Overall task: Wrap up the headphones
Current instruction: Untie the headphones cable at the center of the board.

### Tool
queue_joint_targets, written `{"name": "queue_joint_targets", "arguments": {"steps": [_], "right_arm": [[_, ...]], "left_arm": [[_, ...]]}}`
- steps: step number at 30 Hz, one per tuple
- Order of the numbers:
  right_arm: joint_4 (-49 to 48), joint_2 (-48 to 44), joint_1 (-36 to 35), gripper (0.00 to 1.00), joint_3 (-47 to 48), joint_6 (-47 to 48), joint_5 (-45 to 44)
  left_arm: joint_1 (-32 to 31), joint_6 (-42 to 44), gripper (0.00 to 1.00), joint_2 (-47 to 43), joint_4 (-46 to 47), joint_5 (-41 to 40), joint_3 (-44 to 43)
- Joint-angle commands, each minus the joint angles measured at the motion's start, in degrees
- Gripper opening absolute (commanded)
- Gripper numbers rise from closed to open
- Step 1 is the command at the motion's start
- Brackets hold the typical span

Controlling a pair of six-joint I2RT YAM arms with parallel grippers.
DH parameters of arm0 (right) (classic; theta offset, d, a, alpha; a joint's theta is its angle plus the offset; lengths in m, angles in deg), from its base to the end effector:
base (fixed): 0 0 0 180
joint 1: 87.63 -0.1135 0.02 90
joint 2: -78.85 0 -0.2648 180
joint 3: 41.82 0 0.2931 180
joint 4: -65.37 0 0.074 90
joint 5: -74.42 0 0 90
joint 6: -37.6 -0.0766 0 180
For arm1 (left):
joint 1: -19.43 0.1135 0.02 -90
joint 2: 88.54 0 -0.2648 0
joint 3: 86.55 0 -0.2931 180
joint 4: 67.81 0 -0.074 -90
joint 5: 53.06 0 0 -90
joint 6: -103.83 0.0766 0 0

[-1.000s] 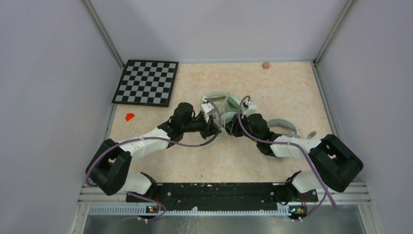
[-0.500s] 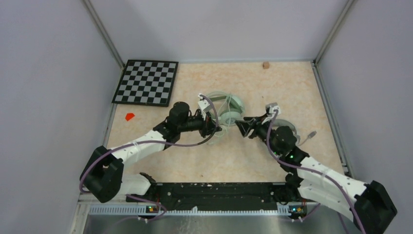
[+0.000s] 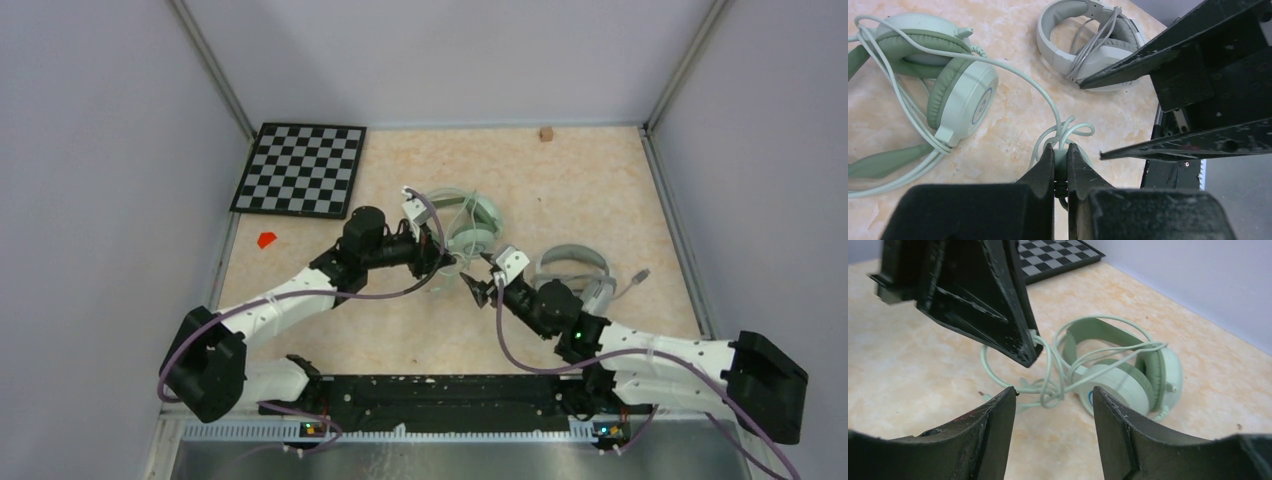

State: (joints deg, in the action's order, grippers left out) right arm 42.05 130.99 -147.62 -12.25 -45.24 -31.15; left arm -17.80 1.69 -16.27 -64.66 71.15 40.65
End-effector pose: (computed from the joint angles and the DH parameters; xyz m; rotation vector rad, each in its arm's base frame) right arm 0.1558 0.2286 0.2120 -0.6854 1.4249 0.5142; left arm 0.2506 -0.2445 0.2294 0.8470 1.7735 -1.1347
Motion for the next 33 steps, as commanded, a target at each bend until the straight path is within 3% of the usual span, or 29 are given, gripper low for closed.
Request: {"name": "queue_joint_targets", "arguments": {"steps": [1, 10, 19, 27, 33], "right_arm": [[-7.54, 3.00, -0.46, 0.57, 2.64, 7.19, -6.22], [-13.56, 9.68, -0.44, 0.53, 4.82, 9.65, -8.27], [-25.90, 19.78, 1.02, 0.50, 5.79, 14.63, -9.44], [-25.29, 17.52, 10.02, 0.46, 7.14, 14.87, -18.83], [-22.28, 16.13, 14.56, 0.45, 8.41, 10.49, -19.72]], "left_arm": [[-0.21, -0.47, 0.00, -2.24, 0.78, 0.72, -2.49], [-0.25, -0.48, 0.00, -1.86, 0.03, 2.47, -3.26], [-0.29, -2.70, 0.00, -2.76, 1.55, 4.69, -2.12], [-0.30, -6.53, 0.00, -4.76, 2.46, 5.40, 0.31], [-0.30, -6.53, 0.00, -4.95, 0.07, 3.99, 0.44]]}}
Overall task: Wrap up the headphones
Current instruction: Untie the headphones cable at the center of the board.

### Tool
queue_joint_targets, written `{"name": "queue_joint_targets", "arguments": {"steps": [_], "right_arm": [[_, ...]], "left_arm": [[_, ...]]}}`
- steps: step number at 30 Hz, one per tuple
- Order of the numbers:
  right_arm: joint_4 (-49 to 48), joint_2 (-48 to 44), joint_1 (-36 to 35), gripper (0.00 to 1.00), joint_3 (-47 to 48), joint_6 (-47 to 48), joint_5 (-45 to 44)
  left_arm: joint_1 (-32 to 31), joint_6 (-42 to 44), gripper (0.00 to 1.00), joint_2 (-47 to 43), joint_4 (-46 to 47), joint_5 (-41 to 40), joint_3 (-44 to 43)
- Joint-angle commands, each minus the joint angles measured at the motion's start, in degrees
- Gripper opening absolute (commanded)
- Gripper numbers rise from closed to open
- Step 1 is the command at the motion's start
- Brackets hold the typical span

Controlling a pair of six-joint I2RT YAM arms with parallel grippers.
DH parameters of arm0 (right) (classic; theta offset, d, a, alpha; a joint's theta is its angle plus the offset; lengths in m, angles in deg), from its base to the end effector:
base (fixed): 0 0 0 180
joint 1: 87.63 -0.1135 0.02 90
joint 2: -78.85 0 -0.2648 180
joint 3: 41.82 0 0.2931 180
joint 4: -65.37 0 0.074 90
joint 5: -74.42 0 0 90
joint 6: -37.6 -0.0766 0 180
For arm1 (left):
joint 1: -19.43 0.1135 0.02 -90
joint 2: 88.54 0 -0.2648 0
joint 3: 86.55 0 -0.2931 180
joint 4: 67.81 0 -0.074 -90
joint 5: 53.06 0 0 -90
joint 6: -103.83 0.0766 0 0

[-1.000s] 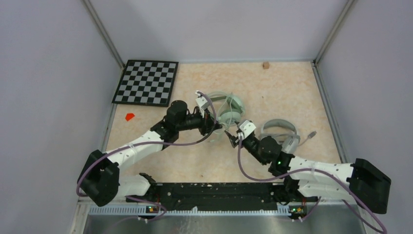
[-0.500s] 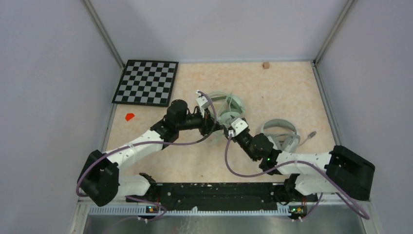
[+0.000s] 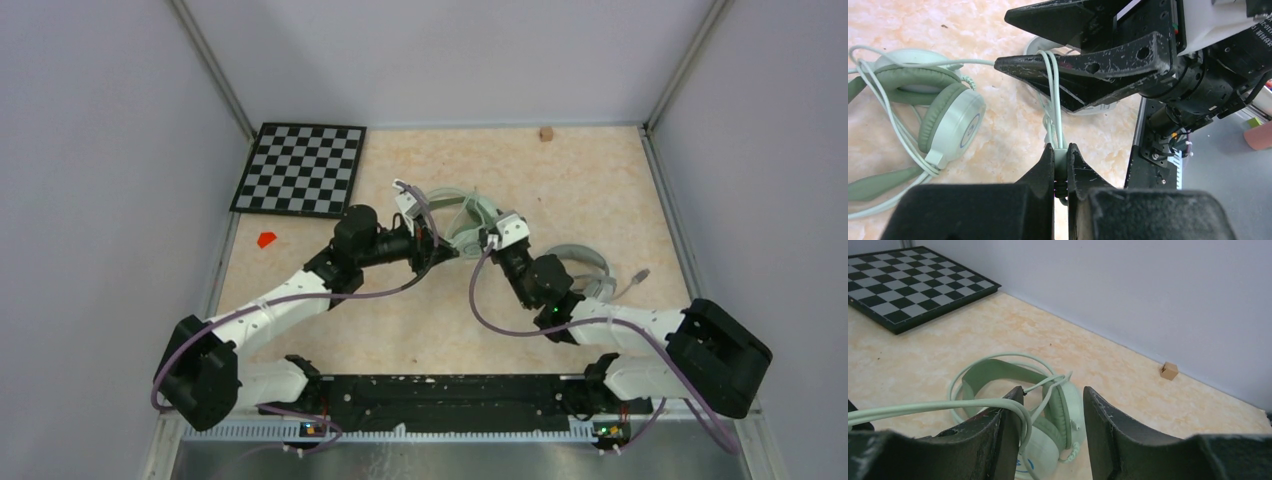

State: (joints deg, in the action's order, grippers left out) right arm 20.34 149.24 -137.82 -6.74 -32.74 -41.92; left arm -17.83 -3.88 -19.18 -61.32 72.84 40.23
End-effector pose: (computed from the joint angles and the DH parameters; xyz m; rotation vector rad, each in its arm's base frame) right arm 0.2252 0.2171 0.2176 -0.4720 1.3392 0.1183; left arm 0.2453 -0.2430 0.2570 0.7947 1.6986 -1.2247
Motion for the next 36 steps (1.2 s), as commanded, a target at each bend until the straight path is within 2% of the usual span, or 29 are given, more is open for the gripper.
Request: {"name": "queue_joint_targets", "arguments": {"steps": [1, 5, 9, 11, 14, 16, 20, 23, 26, 30, 34, 36], "right_arm": [[0.76, -2.32, 5.24, 0.45, 3.30, -3.02, -9.09], [5.46, -2.17, 8.57, 0.45, 4.69, -8.58, -10.31], [8.43, -2.61, 10.11, 0.45, 5.85, -11.90, -6.31], [11.30, -3.59, 10.11, 0.45, 6.88, -12.62, -2.36], [18.31, -6.68, 10.11, 0.54, 8.63, -14.04, 7.01], [22.92, -8.10, 10.12, 0.56, 10.20, -15.56, 10.03], [21.46, -10.45, 10.31, 0.50, 8.90, -17.35, 1.68], [22.53, -11.27, 12.33, 0.55, 10.12, -19.00, -0.25], [29.49, -12.66, 14.05, 0.59, 13.45, -23.84, 7.07], [45.67, -13.02, 14.52, 0.61, 19.86, -30.84, 10.22], [60.33, -11.65, 14.69, 0.43, 25.24, -32.38, 18.12], [66.76, -10.86, 14.69, 0.42, 27.61, -32.18, 20.01]], "left_arm": [[-0.27, -0.40, 0.00, -2.15, -4.84, 1.76, 0.80], [-0.32, 1.00, 0.00, -3.37, -8.07, -0.95, 1.19], [-0.32, 2.64, 0.00, -3.35, -11.55, -3.49, 0.58], [-0.27, 3.29, 0.00, -3.09, -12.93, -5.11, 0.22], [-0.27, 3.73, 0.00, -2.39, -13.04, -5.32, 0.13], [-0.28, 3.91, 0.00, -1.64, -12.67, -5.40, 0.07], [-0.27, 3.26, 0.00, 0.06, -11.46, -4.15, 0.47], [-0.32, 2.68, 0.00, 0.18, -10.92, -4.04, 1.46], [-0.25, 3.76, 0.00, -0.68, -11.74, -5.80, 2.19], [-0.27, 5.20, 0.00, -1.16, -13.20, -7.97, 1.91], [-0.24, 5.03, 0.00, -0.54, -13.25, -7.38, 0.44], [-0.24, 3.45, 0.00, -0.46, -12.36, -5.77, -0.39]]}}
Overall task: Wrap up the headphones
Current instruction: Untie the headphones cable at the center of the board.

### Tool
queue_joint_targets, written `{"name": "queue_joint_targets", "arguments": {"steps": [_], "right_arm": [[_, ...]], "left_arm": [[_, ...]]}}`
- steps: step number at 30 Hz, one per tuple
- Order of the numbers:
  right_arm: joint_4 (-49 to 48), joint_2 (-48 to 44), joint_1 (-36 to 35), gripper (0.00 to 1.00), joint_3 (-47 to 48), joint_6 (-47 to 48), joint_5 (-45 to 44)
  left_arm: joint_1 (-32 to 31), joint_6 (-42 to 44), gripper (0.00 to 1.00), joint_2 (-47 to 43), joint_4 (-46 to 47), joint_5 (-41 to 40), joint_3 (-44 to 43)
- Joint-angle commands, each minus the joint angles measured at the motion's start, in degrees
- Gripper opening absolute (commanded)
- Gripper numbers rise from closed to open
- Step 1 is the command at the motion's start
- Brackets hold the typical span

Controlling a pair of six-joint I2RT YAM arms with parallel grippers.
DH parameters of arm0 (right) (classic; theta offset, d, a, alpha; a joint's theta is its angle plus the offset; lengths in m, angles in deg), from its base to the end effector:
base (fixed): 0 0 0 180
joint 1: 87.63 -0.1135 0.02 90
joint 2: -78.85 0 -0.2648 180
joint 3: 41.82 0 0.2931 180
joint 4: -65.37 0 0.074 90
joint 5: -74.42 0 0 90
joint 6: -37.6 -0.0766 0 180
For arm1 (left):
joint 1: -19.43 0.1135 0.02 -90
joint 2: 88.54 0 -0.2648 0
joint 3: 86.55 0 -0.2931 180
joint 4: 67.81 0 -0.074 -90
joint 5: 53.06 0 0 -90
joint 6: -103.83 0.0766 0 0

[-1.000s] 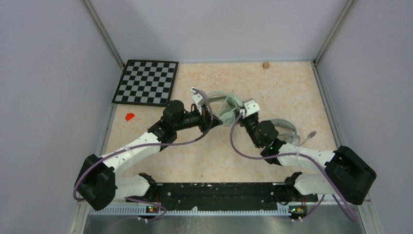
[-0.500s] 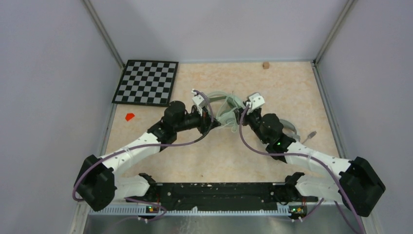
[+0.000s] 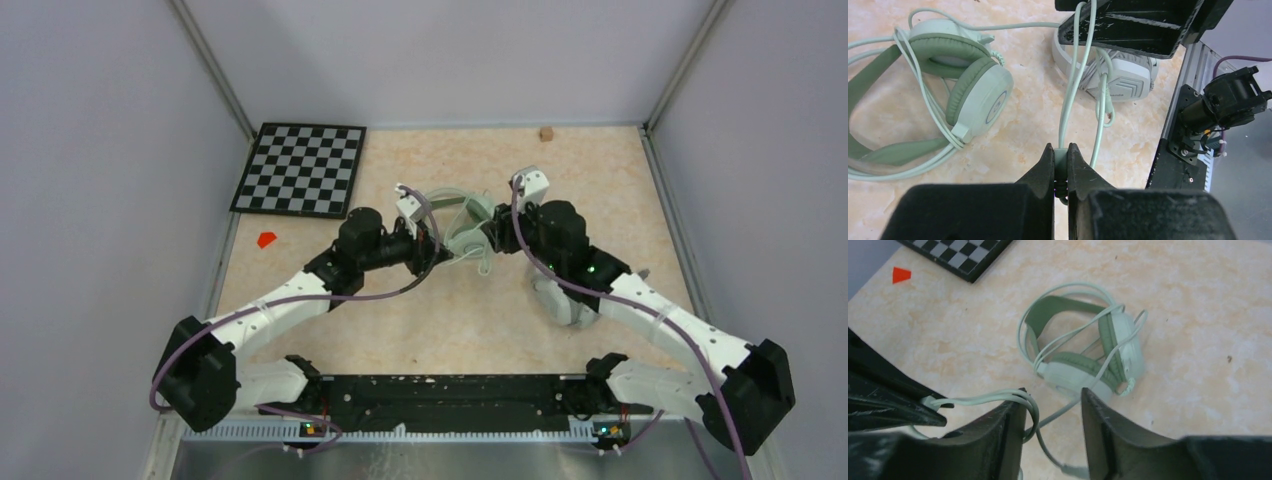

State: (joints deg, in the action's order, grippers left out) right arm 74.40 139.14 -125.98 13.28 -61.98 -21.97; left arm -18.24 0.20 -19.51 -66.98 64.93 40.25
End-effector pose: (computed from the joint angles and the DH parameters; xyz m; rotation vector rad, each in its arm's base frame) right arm 0.2611 0.1957 0.2801 -0.3804 1.8053 0.4886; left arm 0.2503 -0.2387 0.2441 0.7526 1.7863 -1.0601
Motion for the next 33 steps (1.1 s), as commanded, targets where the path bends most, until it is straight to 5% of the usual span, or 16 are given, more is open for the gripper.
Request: {"name": "queue_joint_targets", "arguments": {"steps": [1, 4, 11, 21, 33], "right_arm": [[15.49, -0.46, 2.84, 0.48, 8.42, -1.48, 1.87], [19.21, -1.55, 2.84, 0.60, 8.73, 2.37, 8.76], [19.24, -6.18, 2.84, 0.59, 7.82, 2.05, 16.46], [-11.88, -10.98, 2.71, 0.35, -16.49, -27.87, 15.60], [-26.92, -7.16, -2.68, 0.40, -21.64, -28.66, 13.67]], "left_arm": [[0.15, -1.87, 0.00, -0.26, -6.14, 2.73, -0.77], [0.15, -4.67, 0.00, -0.36, -5.12, 3.61, -2.11], [0.14, -6.85, 0.00, 0.66, -3.95, 4.75, -3.36], [0.14, -9.91, 0.00, -0.12, -0.64, 4.96, -2.81], [0.12, -11.95, 0.00, -0.78, 1.76, 6.08, -2.70]]}}
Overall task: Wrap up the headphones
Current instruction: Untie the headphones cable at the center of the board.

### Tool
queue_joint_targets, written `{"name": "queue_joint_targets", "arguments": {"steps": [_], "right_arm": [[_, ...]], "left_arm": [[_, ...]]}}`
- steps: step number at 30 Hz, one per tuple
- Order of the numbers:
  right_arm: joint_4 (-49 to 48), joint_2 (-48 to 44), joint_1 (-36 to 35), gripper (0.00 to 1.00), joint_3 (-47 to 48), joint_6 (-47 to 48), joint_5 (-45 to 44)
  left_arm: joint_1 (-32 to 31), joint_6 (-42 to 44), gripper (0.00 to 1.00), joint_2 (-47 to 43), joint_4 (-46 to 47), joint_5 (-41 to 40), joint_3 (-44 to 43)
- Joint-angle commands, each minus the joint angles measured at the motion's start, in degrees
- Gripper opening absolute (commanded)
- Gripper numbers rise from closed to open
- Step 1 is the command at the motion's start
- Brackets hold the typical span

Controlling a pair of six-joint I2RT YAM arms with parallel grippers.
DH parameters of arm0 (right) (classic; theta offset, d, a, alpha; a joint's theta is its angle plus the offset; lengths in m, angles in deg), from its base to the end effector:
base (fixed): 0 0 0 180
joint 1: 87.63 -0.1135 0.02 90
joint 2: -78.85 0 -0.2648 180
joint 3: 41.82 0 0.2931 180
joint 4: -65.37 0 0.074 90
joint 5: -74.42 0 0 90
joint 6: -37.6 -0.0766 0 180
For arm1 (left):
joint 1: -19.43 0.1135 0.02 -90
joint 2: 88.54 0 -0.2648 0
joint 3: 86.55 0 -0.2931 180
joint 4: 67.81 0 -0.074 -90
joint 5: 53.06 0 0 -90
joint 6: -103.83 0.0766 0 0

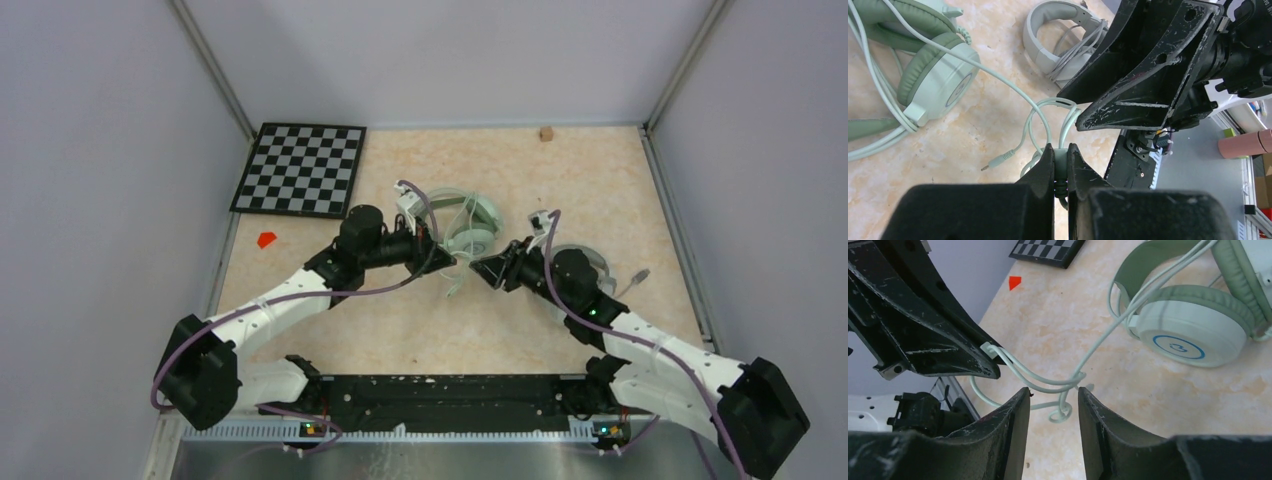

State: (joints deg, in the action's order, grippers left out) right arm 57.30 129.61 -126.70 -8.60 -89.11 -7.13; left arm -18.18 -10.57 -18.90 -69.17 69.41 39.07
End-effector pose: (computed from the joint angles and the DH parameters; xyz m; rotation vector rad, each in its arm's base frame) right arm 0.2101 0.1850 0.2056 -0.1548 1.8586 1.0768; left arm 0.2470 -0.2422 0.2450 0.6510 1.9073 -1.2475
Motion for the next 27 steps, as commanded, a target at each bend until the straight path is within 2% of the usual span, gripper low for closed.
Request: {"name": "queue_joint_targets", "arguments": {"steps": [1, 8, 12, 17, 20, 23, 27], "right_arm": [[-10.54, 3.33, -2.35, 0.40, 0.40, -1.76, -1.34], [-10.91, 8.19, -4.58, 0.37, 2.01, -2.40, -7.67], [-12.56, 10.77, -5.29, 0.39, 2.14, -2.41, -8.18], [-13.16, 12.07, -5.49, 0.23, -0.20, -2.55, -13.95], [-12.87, 11.80, -5.51, 0.11, -3.11, -2.47, -19.86], [-13.28, 11.48, -5.49, 0.06, -5.36, -3.07, -22.95], [-12.48, 11.88, -5.45, 0.06, -5.87, -3.75, -24.08]], "left_arm": [[0.05, -1.22, 0.00, -1.30, 3.99, 1.57, -1.51], [-0.01, -3.23, 0.00, -1.35, 6.63, 2.97, -0.63], [-0.06, -4.55, 0.00, -1.49, 8.78, 3.94, 0.02], [-0.02, -5.84, 0.00, -2.84, 9.63, 2.35, 0.36], [-0.10, -7.39, 0.00, -5.57, 7.48, -2.57, 0.06], [-0.05, -9.78, 0.00, -9.42, 5.26, -9.79, 0.96], [-0.02, -12.05, 0.00, -16.02, 5.76, -21.34, 4.85]]}}
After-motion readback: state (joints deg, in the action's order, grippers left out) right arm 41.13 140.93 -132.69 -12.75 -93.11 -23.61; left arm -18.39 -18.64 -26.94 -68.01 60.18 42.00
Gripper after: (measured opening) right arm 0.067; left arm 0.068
